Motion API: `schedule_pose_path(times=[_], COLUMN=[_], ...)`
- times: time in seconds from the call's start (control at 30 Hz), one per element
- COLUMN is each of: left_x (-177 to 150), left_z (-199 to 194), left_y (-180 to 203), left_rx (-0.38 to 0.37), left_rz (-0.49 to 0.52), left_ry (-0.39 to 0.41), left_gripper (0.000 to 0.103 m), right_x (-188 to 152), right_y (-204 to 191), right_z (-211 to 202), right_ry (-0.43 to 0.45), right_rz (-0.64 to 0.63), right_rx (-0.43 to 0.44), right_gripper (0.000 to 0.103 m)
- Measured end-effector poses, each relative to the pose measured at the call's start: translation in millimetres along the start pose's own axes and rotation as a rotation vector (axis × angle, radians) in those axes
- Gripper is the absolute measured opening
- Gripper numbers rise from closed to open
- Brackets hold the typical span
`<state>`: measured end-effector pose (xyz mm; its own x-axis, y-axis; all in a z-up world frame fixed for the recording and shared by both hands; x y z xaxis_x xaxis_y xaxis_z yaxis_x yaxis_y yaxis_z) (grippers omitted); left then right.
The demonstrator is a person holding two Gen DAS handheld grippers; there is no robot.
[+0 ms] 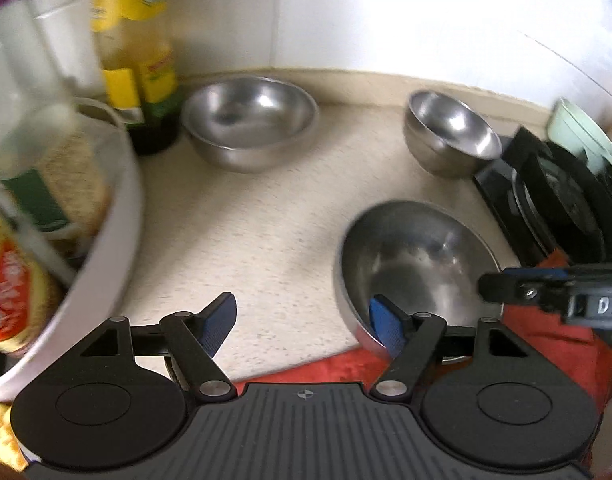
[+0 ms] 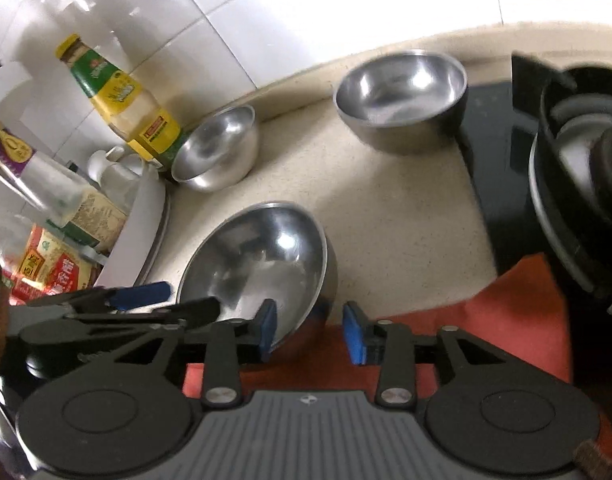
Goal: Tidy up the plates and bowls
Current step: 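Lift the steel bowl off the counter with both tools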
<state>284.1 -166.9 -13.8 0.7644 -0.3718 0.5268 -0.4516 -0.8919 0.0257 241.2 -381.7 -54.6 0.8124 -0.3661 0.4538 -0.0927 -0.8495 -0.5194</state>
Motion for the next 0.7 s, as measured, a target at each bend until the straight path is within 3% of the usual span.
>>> schedule_pose_path(times=[0.4,0.57,0.7], left_x=[40,65,87], left_z=[-8,0,19], left_y=[-3,21,48], left_rx=[0.120,0.017,0.005], left_rz=[-0.189,-0.174,-0.096], left_ry=[0.048,0.043,0.045], left_gripper=[0.083,0.084,0.085], right_x=[77,104,131], right_y=[17,42,70], right_z=[-12,-11,-10], right_ry=[0.035,0.049,0.064], right_rz=[-0.184,-0.192,-0.173], right_rx=[0.038,0.014,-0.064], right_gripper=[0.041,0.041,0.043])
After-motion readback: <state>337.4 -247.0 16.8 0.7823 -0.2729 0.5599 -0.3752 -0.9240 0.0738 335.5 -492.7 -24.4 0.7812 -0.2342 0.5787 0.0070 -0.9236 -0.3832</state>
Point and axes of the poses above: each gripper's, at about its wrist camera, not at the fingertips, and z roughly the way its jaws point, y to its right, x to its top, the point moved 2 cm from there along z, roughly the way its jaws point, and after that the axes turned 4 degrees about x, right-handed, at the moved point
